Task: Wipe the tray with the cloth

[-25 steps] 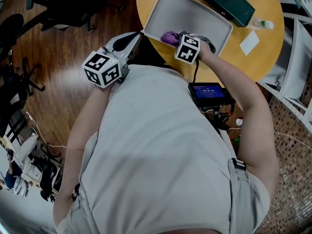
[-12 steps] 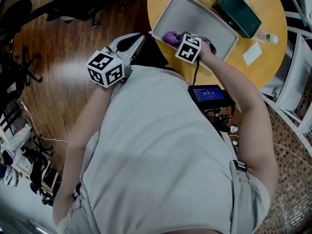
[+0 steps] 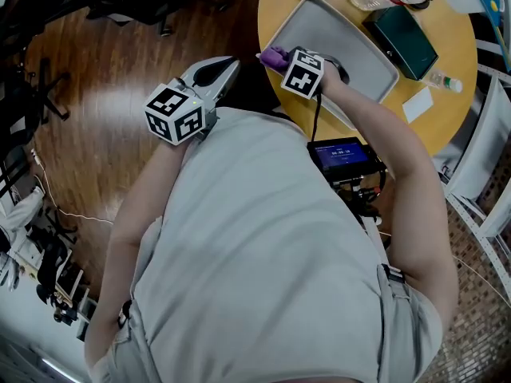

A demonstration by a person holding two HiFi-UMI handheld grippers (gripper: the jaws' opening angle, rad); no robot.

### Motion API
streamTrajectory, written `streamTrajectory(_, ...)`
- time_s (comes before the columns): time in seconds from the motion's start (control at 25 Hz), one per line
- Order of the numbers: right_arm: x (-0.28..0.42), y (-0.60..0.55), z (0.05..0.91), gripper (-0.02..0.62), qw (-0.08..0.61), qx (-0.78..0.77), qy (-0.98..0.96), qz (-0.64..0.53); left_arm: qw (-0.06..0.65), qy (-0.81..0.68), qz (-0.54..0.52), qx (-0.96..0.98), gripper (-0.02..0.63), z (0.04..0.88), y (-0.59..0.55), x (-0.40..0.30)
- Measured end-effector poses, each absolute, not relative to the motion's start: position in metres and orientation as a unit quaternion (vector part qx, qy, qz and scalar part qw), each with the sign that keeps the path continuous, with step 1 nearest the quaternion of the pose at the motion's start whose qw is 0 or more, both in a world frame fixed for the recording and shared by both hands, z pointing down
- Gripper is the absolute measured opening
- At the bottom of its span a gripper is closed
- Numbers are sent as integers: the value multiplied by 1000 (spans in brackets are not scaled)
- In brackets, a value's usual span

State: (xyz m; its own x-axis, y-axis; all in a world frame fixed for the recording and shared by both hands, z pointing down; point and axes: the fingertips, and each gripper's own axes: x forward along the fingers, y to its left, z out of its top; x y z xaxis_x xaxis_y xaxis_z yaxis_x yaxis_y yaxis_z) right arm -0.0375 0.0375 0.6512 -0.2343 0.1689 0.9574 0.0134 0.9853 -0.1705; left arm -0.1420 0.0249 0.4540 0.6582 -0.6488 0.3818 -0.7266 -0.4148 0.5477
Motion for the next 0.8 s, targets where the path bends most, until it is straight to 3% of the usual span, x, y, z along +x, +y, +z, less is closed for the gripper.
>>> streamTrajectory(0.28,-34,29,651,75,608,-95,-785,70,357,-403,58,841,0,457,24,-138)
streamTrajectory(0.8,-8,-97,646,75,621,7,-782,59,364,-411,63,834,0,457,22,-144)
